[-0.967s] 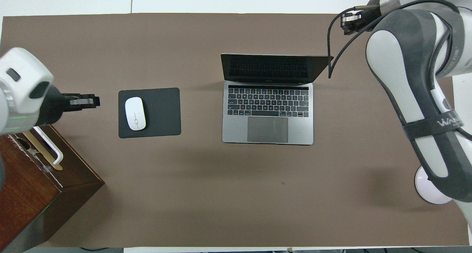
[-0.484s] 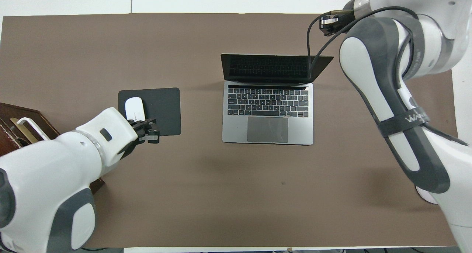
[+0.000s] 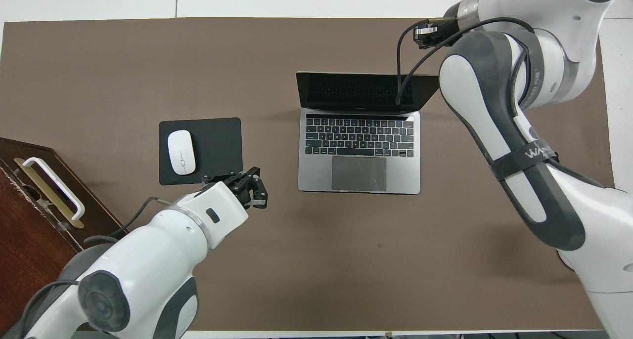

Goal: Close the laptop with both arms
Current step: 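Place the right gripper on the screen top while the left gripper braces the laptop base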

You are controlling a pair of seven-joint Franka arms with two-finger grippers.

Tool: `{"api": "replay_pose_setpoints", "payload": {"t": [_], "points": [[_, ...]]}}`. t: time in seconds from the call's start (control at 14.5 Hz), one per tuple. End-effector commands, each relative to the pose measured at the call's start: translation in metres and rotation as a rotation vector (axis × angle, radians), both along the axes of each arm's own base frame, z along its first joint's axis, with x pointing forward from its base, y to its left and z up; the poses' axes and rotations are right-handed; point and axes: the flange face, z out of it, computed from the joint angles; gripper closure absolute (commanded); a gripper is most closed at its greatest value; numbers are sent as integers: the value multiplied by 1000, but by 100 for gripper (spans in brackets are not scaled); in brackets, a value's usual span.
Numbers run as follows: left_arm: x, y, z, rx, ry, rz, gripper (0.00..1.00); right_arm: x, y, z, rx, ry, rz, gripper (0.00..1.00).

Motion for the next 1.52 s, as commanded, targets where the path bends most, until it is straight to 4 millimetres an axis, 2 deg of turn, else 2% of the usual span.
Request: {"api": "replay_pose_setpoints", "payload": {"t": [0.0,0.14,0.35,0.62,0.83,1.04,1.24,1.45], "points": [[8,-29,-51,-33,-47,-9,100,0,7,-13,28,0,-18,100],[13,-30,-69,-34,-67,-3,100,-1,8,-23,27,8,-20,100],[17,-34,-80,-22,-75,-18,100,-4,8,-37,24,14,-23,100],[20,-43,-116,-26,-135,-33,100,-5,15,-39,25,8,-16,100],[24,-48,-131,-19,-158,-45,100,-6,16,-41,28,13,-23,100],[16,-58,-149,-20,-172,-65,100,-6,16,-42,27,16,-23,100],[10,-66,-156,-15,-166,-86,100,-6,16,-43,27,18,-23,100],[1,-82,-173,-10,-166,-118,100,-6,16,-43,27,18,-23,100]]}}
